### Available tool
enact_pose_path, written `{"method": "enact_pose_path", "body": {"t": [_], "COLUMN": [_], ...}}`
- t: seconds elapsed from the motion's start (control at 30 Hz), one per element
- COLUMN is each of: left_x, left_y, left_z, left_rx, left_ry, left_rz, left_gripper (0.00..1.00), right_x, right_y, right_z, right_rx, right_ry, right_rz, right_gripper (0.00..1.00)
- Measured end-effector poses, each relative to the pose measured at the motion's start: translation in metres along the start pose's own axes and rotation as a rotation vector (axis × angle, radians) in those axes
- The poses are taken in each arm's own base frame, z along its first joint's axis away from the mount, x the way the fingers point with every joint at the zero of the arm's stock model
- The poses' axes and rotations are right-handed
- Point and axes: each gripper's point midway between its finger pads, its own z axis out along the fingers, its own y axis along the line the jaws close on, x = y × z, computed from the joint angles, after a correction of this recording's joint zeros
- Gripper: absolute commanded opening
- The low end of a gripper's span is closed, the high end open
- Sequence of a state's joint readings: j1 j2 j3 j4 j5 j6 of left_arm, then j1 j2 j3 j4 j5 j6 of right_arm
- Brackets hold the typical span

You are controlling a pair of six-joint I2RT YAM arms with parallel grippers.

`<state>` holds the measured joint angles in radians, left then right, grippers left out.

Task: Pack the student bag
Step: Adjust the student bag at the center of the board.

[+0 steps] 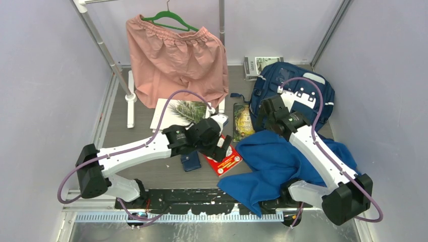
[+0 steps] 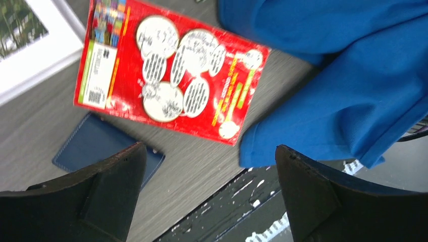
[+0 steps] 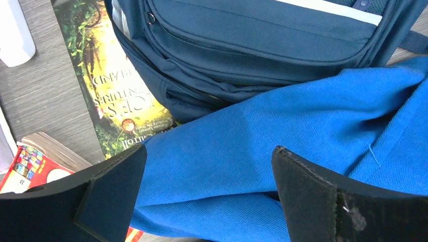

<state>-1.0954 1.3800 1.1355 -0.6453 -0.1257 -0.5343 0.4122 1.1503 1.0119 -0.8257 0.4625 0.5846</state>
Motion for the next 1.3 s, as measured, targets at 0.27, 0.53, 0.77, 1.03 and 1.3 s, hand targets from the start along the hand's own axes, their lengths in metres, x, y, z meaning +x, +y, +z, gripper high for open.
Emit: {"method": "enact_pose_path", "body": {"t": [0.27,0.53,0.77,1.03,1.3], "left_x": [-0.028,-0.046,-0.031,-0.018,-0.004], "left_y": [-0.012,0.039,0.089,0.087,0.078], "left_z": [-0.007,-0.028,-0.045,-0.037,-0.026], "left_rx": [-0.029,-0.161,-0.236,-0.214,-0.157], "left_ry": [-0.087,-0.19,-0.23,-0.205,-0.165], "left_rz": [0.036,-0.08,-0.232,-0.28,-0.31], "left_gripper": [1.0,1.0,0.99,0.99,0.98], "right_x": [0.006,0.001,-0.018,0.025,0.029], "right_y": [-0.002,0.013,0.038,0.043,0.033], "right_z": [-0.002,0.01,0.052,0.105,0.121], "right_rx": [-0.023,-0.036,0.059,0.114,0.173], "right_ry": [0.002,0.042,0.109,0.273,0.242], "right_rz": [-0.027,-0.103,-0.218,-0.362,-0.359], "right_gripper": [1.0,1.0,1.0,1.0,0.01]}}
